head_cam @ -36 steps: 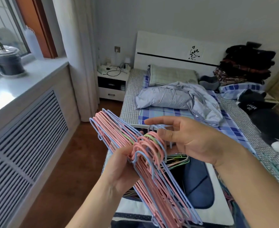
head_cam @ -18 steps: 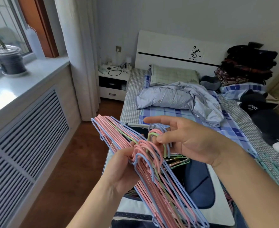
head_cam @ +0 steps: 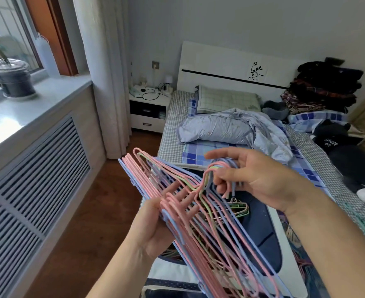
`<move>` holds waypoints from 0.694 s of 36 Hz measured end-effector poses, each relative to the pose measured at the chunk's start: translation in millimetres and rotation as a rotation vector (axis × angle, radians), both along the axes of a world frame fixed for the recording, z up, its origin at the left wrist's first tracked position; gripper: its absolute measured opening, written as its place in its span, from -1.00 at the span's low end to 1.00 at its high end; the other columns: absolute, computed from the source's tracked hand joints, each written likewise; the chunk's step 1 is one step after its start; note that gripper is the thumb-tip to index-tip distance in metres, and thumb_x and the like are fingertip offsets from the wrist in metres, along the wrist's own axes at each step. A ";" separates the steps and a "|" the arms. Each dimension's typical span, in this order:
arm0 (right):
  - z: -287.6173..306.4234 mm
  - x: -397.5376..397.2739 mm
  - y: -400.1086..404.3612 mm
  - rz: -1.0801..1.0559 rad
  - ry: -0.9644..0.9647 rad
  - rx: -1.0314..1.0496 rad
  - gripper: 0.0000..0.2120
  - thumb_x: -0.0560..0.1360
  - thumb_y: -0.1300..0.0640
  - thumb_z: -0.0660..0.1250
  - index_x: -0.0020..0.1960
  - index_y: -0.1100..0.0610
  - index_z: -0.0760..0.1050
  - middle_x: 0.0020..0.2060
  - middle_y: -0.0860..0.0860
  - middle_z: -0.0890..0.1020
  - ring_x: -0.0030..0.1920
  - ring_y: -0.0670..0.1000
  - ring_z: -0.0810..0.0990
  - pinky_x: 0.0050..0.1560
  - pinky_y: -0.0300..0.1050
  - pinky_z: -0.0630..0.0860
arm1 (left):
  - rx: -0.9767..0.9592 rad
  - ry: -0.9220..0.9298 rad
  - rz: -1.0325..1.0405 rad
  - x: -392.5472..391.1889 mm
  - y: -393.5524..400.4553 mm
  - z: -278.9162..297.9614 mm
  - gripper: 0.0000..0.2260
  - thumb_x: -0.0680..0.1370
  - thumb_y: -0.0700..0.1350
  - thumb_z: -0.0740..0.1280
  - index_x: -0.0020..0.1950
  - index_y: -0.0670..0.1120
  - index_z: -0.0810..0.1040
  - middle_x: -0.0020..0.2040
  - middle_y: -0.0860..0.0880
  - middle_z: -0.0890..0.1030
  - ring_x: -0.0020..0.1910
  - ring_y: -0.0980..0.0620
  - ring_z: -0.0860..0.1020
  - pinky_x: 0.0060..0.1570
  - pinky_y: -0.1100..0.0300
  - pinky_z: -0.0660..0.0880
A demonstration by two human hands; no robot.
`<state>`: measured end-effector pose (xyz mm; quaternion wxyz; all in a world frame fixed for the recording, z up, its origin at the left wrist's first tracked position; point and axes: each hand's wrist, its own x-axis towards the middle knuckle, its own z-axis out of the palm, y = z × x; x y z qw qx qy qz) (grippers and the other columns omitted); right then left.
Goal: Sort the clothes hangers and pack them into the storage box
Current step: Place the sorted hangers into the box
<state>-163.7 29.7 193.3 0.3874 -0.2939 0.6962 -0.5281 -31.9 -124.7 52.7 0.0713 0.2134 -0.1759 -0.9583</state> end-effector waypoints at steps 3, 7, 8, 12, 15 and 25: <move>0.7 -7.4 4.2 -0.024 0.029 -0.032 -0.73 0.55 0.35 0.32 0.20 0.16 0.59 -0.23 0.16 0.65 -0.29 0.06 0.60 -0.20 -0.16 0.59 | 0.004 0.024 0.032 3.2 -1.7 -1.2 -0.62 0.69 -0.24 0.03 0.47 -0.20 0.41 0.32 -0.29 0.58 0.26 -0.27 0.60 0.17 -0.23 0.57; 0.9 -17.0 7.0 -0.101 -0.063 -0.088 -0.78 0.52 0.33 0.33 0.13 0.22 0.62 -0.28 0.15 0.60 -0.34 0.04 0.52 -0.31 -0.22 0.57 | 0.015 0.004 0.041 7.9 -2.7 -3.7 -0.55 0.57 -0.23 0.16 0.48 -0.19 0.41 0.32 -0.28 0.59 0.27 -0.27 0.60 0.21 -0.25 0.52; 0.6 -18.6 8.1 -0.110 -0.092 -0.091 -0.77 0.49 0.31 0.35 0.13 0.23 0.62 -0.29 0.16 0.59 -0.35 0.04 0.51 -0.33 -0.22 0.57 | 0.013 0.000 0.044 8.8 -2.9 -3.2 -0.51 0.53 -0.20 0.19 0.48 -0.19 0.40 0.33 -0.27 0.58 0.29 -0.27 0.59 0.23 -0.25 0.51; -0.9 -27.1 14.0 -0.152 -0.135 -0.106 -0.74 0.47 0.30 0.36 0.16 0.27 0.59 -0.29 0.15 0.57 -0.38 0.02 0.51 -0.35 -0.22 0.56 | 0.002 -0.027 0.066 10.6 -2.6 -2.0 -0.57 0.60 -0.18 0.14 0.47 -0.18 0.41 0.31 -0.26 0.60 0.28 -0.24 0.60 0.31 -0.20 0.50; 2.6 -34.6 18.5 -0.166 -0.146 -0.118 -0.76 0.51 0.31 0.34 0.16 0.27 0.59 -0.29 0.14 0.56 -0.41 0.00 0.52 -0.34 -0.22 0.57 | -0.007 -0.052 0.072 12.0 -2.9 -2.0 -0.62 0.69 -0.18 0.04 0.47 -0.19 0.42 0.30 -0.26 0.61 0.30 -0.25 0.58 0.40 -0.18 0.40; -1.4 -49.7 29.3 -0.151 -0.202 0.015 -0.64 0.46 0.27 0.38 0.24 0.28 0.55 -0.25 0.14 0.57 -0.36 0.04 0.56 -0.27 -0.09 0.62 | 0.003 -0.041 0.029 6.5 0.8 -0.8 -0.62 0.67 -0.25 0.06 0.45 -0.19 0.43 0.30 -0.24 0.62 0.26 -0.22 0.61 0.25 -0.16 0.53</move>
